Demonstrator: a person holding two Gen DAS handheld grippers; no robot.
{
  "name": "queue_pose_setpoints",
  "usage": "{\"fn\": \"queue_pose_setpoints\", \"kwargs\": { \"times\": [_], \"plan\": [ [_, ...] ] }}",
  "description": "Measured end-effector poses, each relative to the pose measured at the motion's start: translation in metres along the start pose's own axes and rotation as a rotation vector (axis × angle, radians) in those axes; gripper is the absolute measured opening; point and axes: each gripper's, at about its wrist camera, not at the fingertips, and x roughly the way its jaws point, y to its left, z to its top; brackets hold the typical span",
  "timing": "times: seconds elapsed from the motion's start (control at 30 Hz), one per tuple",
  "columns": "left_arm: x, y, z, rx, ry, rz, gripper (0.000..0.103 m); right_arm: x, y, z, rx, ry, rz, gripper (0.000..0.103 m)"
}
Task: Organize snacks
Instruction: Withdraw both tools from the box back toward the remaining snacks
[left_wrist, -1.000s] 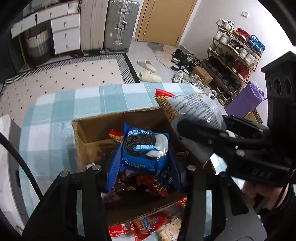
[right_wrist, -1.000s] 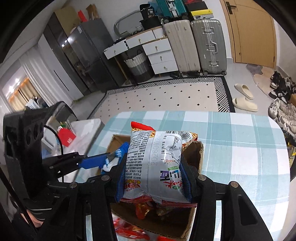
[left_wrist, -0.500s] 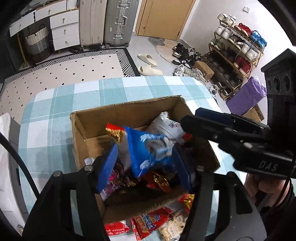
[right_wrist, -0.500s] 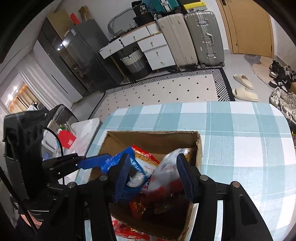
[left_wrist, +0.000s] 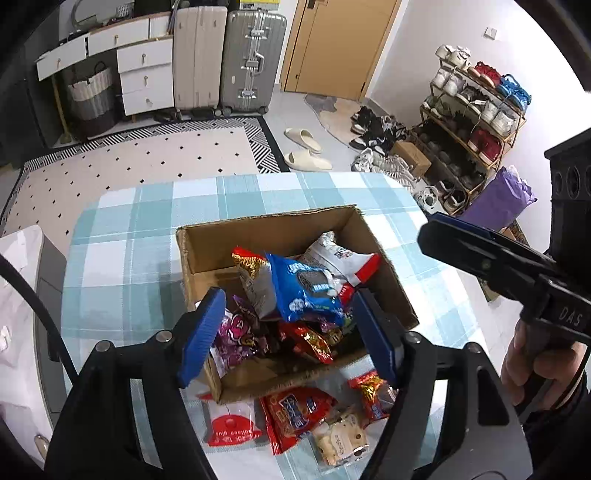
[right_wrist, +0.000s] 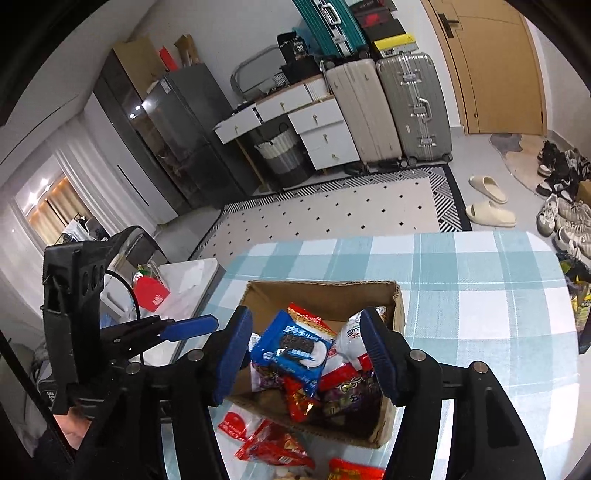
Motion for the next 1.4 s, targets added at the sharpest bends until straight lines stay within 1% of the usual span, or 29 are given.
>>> {"fn": "queue_pose_setpoints", "kwargs": {
  "times": [0.07,0.13,0.17,0.2,0.23,0.27,0.33,0.43,0.5,0.57,0.6,0.63,0.77,0.87,1.03,1.07,1.1,1.13,1.17,1.2,1.23,1.3,1.4],
  "plan": [
    [-0.013,-0.003,-0.005,0.004,-0.023,0.012,0.071,-0.011,0.005,-0.003,-0.009,-0.016,-0.002,0.068],
    [-0.028,-0.006,-0.013,0.014,-0.070,0.045,0.071,-0.022,0.009,-0.008,-0.016,-0.032,-0.005,0.072],
    [-0.035,-0.009,-0.017,0.027,-0.092,0.063,0.071,-0.026,0.011,-0.010,-0.019,-0.039,-0.009,0.077],
    [-0.041,-0.012,-0.021,0.045,-0.114,0.086,0.071,-0.031,0.013,-0.013,-0.020,-0.046,-0.014,0.085],
    [-0.047,-0.014,-0.025,0.052,-0.128,0.099,0.071,-0.037,0.015,-0.016,-0.023,-0.056,-0.024,0.088],
    [-0.054,-0.016,-0.030,0.057,-0.148,0.114,0.071,-0.045,0.018,-0.020,-0.030,-0.070,-0.040,0.089],
    [-0.065,-0.020,-0.036,0.055,-0.169,0.109,0.071,-0.054,0.022,-0.024,-0.044,-0.084,-0.051,0.090],
    [-0.079,-0.025,-0.045,0.058,-0.172,0.099,0.079,-0.071,0.029,-0.032,-0.066,-0.108,-0.053,0.090],
    [-0.090,-0.029,-0.055,0.074,-0.198,0.112,0.079,-0.083,0.033,-0.037,-0.079,-0.126,-0.054,0.094],
    [-0.099,-0.033,-0.065,0.090,-0.223,0.130,0.080,-0.097,0.036,-0.046,-0.088,-0.159,-0.066,0.096],
    [-0.106,-0.035,-0.071,0.094,-0.235,0.135,0.080,-0.103,0.036,-0.051,-0.088,-0.174,-0.076,0.100],
    [-0.110,-0.036,-0.075,0.094,-0.241,0.135,0.081,-0.108,0.037,-0.056,-0.090,-0.183,-0.077,0.101],
    [-0.125,-0.037,-0.103,0.075,-0.280,0.148,0.086,-0.122,0.040,-0.078,-0.109,-0.201,-0.082,0.101],
    [-0.130,-0.036,-0.129,0.056,-0.310,0.149,0.088,-0.130,0.041,-0.100,-0.111,-0.231,-0.085,0.102],
    [-0.128,-0.030,-0.167,0.021,-0.319,0.152,0.088,-0.134,0.042,-0.138,-0.116,-0.262,-0.097,0.102],
    [-0.130,-0.029,-0.177,0.006,-0.342,0.157,0.088,-0.135,0.040,-0.148,-0.112,-0.268,-0.090,0.102],
    [-0.130,-0.028,-0.185,-0.002,-0.360,0.158,0.090,-0.133,0.037,-0.152,-0.107,-0.272,-0.094,0.102],
    [-0.131,-0.028,-0.195,-0.003,-0.376,0.163,0.094,-0.132,0.034,-0.161,-0.092,-0.276,-0.098,0.102],
    [-0.131,-0.029,-0.200,-0.002,-0.388,0.175,0.102,-0.129,0.030,-0.166,-0.079,-0.269,-0.091,0.102],
    [-0.132,-0.030,-0.209,-0.006,-0.410,0.202,0.102,-0.126,0.026,-0.173,-0.057,-0.258,-0.078,0.102],
    [-0.132,-0.031,-0.215,-0.007,-0.428,0.214,0.102,-0.124,0.024,-0.176,-0.044,-0.255,-0.075,0.102],
    [-0.131,-0.034,-0.226,0.007,-0.449,0.219,0.102,-0.118,0.015,-0.189,-0.012,-0.241,-0.074,0.102],
    [-0.126,-0.036,-0.234,0.012,-0.450,0.231,0.102,-0.109,0.006,-0.202,0.018,-0.218,-0.088,0.102]
  ]
}}
